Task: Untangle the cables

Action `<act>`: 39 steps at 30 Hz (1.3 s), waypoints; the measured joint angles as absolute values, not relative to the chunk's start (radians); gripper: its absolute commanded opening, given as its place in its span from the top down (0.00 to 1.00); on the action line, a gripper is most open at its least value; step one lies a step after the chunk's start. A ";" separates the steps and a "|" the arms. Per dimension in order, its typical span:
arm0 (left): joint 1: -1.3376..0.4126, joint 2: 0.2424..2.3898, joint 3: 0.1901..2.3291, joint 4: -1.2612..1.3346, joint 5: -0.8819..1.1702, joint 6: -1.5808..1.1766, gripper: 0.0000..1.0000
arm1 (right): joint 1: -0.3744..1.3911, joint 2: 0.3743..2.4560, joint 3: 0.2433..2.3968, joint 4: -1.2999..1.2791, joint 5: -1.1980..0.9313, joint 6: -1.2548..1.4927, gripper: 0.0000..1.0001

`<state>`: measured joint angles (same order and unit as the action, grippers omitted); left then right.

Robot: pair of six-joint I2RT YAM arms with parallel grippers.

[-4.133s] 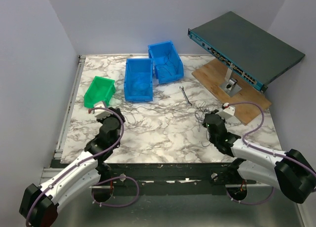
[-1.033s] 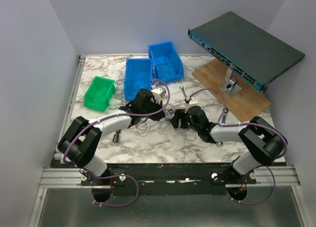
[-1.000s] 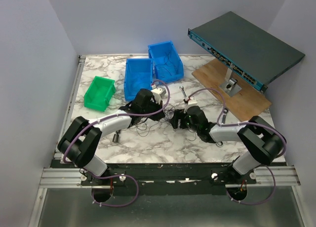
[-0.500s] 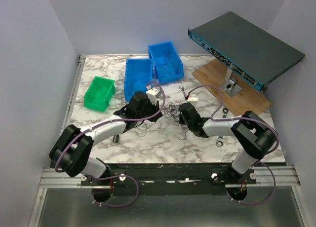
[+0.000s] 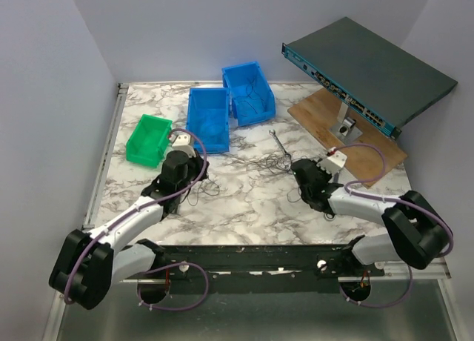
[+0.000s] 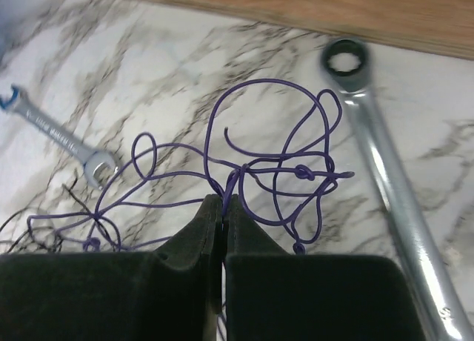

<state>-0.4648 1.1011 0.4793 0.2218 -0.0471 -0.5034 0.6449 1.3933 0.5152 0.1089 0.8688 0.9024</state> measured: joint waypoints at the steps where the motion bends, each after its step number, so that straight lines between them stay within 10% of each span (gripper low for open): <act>1: -0.464 1.084 0.474 0.220 -0.081 -0.516 1.00 | 0.644 1.368 0.502 0.078 0.905 0.950 0.99; 26: -0.439 0.812 0.401 -0.096 -0.713 -0.919 1.00 | 0.644 1.093 0.427 -0.402 1.195 1.572 0.99; 39: -0.432 0.888 0.411 -0.105 -0.744 -0.898 1.00 | 0.640 1.101 0.434 -0.405 1.217 1.471 0.96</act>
